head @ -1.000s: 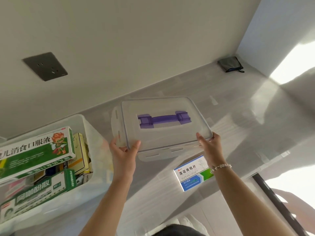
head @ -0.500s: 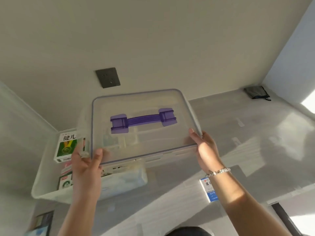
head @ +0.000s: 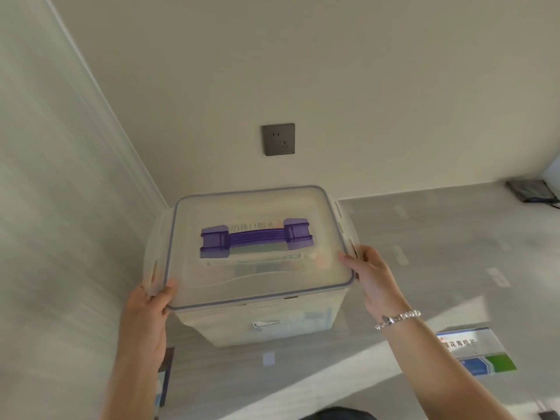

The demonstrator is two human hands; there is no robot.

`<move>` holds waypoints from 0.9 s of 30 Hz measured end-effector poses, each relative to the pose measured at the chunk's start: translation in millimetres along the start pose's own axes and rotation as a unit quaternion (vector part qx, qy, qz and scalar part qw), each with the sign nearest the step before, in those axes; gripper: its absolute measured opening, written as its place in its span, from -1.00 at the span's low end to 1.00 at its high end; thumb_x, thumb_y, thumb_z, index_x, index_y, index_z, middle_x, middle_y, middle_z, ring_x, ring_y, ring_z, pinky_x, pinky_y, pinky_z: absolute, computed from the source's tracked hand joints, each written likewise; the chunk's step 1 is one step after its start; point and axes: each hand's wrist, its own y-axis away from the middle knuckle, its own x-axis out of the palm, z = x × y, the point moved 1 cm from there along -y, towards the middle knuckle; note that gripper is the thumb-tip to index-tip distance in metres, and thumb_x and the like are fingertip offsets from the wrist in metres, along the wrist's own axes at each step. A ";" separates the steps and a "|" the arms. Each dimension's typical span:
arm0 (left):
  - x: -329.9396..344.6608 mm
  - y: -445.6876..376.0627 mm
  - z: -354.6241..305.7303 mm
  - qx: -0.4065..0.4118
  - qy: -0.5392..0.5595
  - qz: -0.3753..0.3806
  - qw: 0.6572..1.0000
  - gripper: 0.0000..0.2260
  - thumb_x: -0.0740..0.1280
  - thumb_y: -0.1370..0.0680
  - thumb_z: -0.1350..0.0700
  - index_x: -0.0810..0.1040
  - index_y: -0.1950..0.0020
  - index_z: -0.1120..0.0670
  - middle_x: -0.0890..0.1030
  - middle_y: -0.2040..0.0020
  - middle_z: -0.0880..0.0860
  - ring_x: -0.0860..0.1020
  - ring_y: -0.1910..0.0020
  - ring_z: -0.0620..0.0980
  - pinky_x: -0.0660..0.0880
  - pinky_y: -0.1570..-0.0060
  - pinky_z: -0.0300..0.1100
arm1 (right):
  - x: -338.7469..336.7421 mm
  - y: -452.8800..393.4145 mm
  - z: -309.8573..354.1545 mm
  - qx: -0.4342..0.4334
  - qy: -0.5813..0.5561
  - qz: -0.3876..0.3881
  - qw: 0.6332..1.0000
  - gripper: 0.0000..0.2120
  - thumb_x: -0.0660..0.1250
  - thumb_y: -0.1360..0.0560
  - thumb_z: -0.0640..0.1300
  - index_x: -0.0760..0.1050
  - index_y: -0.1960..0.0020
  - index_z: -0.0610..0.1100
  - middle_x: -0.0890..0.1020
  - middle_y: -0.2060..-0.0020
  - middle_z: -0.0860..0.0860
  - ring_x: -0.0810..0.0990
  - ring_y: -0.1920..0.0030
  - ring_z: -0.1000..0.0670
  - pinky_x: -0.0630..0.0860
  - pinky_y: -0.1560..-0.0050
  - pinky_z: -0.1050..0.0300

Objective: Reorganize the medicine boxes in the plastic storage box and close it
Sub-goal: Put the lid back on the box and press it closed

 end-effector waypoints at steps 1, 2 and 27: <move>-5.5 -4.5 0.8 0.005 -0.032 0.001 0.999 -0.89 0.30 -0.53 0.26 0.55 0.04 0.06 0.60 -0.04 0.14 0.55 -0.06 0.08 0.41 -0.24 0.03 | 2.7 0.2 -1.9 -0.006 0.011 -0.008 1.000 -0.77 0.43 -0.36 -0.27 0.45 0.04 -0.17 0.54 0.19 -0.05 0.51 0.20 0.02 0.39 0.17 0.19; -9.3 -8.5 2.0 0.005 -0.057 0.005 0.998 -0.91 0.32 -0.52 0.23 0.56 0.07 0.05 0.60 -0.04 0.16 0.54 -0.07 0.11 0.40 -0.25 0.07 | 4.5 0.1 -4.3 -0.010 0.017 -0.014 1.000 -0.76 0.44 -0.36 -0.26 0.45 0.02 -0.18 0.55 0.16 -0.07 0.52 0.16 0.00 0.40 0.09 0.16; -12.6 -52.4 24.2 -0.209 -0.021 -0.013 0.978 -0.88 0.40 -0.47 0.17 0.50 0.21 0.14 0.48 0.26 0.12 0.40 0.32 0.00 0.33 0.27 -0.15 | 13.6 -22.3 -11.2 -0.018 0.190 -0.062 0.980 -0.51 0.39 -0.41 -0.06 0.40 -0.32 0.05 0.54 0.03 -0.09 0.58 0.01 -0.12 0.50 -0.13 -0.11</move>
